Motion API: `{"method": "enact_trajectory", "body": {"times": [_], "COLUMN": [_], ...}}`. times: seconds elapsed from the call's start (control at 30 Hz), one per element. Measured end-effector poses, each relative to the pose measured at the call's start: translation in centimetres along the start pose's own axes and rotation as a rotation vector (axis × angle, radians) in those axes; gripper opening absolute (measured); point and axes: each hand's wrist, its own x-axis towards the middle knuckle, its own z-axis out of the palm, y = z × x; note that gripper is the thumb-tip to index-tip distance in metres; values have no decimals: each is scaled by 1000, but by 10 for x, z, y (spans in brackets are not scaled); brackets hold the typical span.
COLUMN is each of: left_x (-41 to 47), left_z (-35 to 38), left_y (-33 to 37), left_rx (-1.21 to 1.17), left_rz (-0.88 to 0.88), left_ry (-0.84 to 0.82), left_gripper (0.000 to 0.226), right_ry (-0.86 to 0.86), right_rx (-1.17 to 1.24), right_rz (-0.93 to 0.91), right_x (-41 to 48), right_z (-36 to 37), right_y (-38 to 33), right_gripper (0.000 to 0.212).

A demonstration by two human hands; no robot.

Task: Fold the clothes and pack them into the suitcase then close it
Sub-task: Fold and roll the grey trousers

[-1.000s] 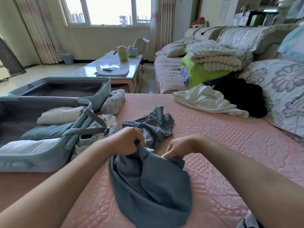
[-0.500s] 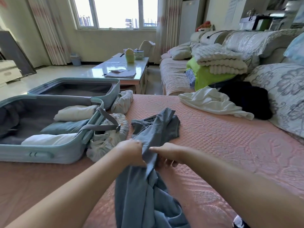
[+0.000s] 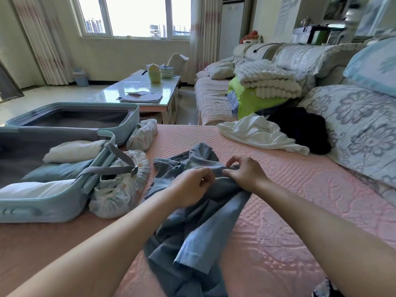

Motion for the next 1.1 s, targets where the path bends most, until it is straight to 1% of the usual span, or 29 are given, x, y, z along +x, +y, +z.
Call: {"method": "enact_trajectory", "body": {"times": [0.03,0.07,0.13,0.2,0.27,0.33,0.37,0.4,0.43,0.47,0.5,0.53,0.57,0.6,0.63,0.67,0.7,0.77,0.8,0.83,0.87,0.9,0.93,0.97,1.0,1.03,1.1], "left_x": [5,9,16,20,23,24,24,23,22,21,21,21,21,21,21,20,19,20,22,24,29,34,41,50,61,73,94], "left_z": [4,6,13,22,32,40,44,46,49,50,51,52,52,51,50,49,47,41,39,36,33,30,27,24,21,19,18], "left_y": [0,3,5,4,0,-3,-5,-6,-8,-9,-11,-12,-14,-15,-16,-16,-16,-13,-11,-10,-8,-9,-10,-13,-18,-25,-37], "left_rx": [45,95,183,238,282,318,347,386,433,470,472,438,382,342,320,301,272,238,231,214,162,99,39,32,76,127,154], "left_rz": [23,33,46,53,26,-24,-46,-73,-103,-128,-139,-133,-116,-100,-90,-88,-101,-116,-130,-161,-213,-272,-315,-315,-280,-255,-263], "left_ry": [13,7,-40,-110,-203,-297,-336,-379,-435,-487,-519,-508,-475,-458,-467,-490,-537,-673,-754,-820,-854,-853,-808,-707,-566,-415,-163], "left_gripper": [18,18,14,13,16,34,45,56,64,68,65,53,35,19,15,16,17,18,20,22,22,19,17,16,16,18,19], "right_ry": [-35,-52,-44,-36,-56,-108,-141,-173,-207,-247,-289,-350,-433,-520,-591,-633,-645,-649,-690,-760,-838,-892,-903,-862,-763,-625,-366], "right_rx": [-216,-432,-749,-958,-1097,-1206,-1244,-1242,-1182,-1068,-910,-742,-596,-503,-483,-509,-537,-535,-522,-510,-487,-444,-384,-322,-277,-282,-384], "right_rz": [-55,-71,-1,89,157,179,150,94,20,-59,-137,-180,-181,-162,-153,-162,-182,-194,-173,-140,-96,-46,5,39,47,27,-21], "right_x": [0,-1,-1,-1,2,4,5,5,5,4,2,-2,-5,-9,-12,-15,-16,-12,-8,-3,2,8,16,25,35,47,72], "right_z": [-11,-20,-39,-55,-62,-61,-57,-52,-46,-40,-35,-28,-22,-16,-10,-5,-2,1,1,1,1,0,-2,-3,-3,-4,-4], "right_y": [10,18,33,50,68,76,79,80,79,76,71,66,60,55,51,48,45,41,39,37,36,35,36,38,39,41,48], "right_gripper": [5,12,28,34,37,40,43,45,48,48,45,43,44,50,57,62,59,36,27,21,18,15,12,13,15,16,20]}}
